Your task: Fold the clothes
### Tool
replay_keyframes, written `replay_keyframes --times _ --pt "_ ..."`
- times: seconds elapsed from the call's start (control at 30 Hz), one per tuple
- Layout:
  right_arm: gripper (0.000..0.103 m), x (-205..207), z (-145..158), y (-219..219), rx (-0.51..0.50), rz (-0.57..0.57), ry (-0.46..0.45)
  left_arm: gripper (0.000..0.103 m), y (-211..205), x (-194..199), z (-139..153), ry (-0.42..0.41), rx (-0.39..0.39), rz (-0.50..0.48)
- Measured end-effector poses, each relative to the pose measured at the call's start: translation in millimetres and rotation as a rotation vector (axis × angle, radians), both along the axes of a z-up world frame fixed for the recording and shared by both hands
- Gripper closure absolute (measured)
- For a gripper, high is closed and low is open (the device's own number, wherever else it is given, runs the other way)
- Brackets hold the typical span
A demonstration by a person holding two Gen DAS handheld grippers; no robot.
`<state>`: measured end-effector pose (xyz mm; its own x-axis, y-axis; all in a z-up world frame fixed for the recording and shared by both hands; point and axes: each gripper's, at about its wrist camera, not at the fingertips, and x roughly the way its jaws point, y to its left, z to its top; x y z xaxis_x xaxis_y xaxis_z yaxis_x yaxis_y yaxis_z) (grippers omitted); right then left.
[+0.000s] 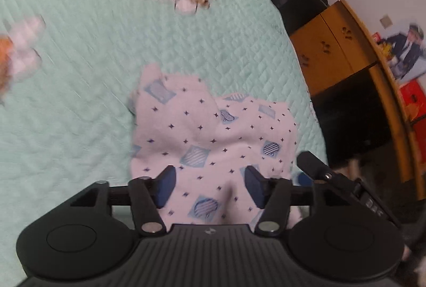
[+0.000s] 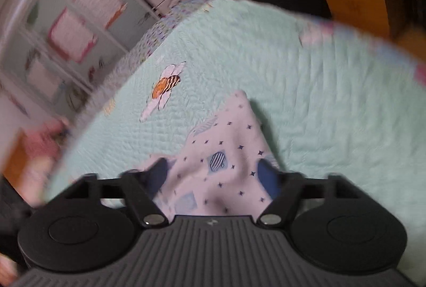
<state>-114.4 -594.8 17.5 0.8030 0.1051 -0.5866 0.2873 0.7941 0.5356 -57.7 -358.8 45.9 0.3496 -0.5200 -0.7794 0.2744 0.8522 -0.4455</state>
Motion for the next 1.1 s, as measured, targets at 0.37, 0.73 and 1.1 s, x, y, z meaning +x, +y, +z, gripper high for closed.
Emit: replay_keyframes --times 0.37,0.73,1.1 --pt "0.013 -1 45 27 0.099 0.187 -0.023 0.030 63 -14 37 0.050 0.098 0.284" --pt "0.015 75 -66 -12 0.564 0.092 0.032 0.030 82 -5 14 0.094 0.076 0.293" --pt "0.019 81 -63 -10 0.667 0.131 0.035 0.030 17 49 -9 0.092 -0.078 0.258"
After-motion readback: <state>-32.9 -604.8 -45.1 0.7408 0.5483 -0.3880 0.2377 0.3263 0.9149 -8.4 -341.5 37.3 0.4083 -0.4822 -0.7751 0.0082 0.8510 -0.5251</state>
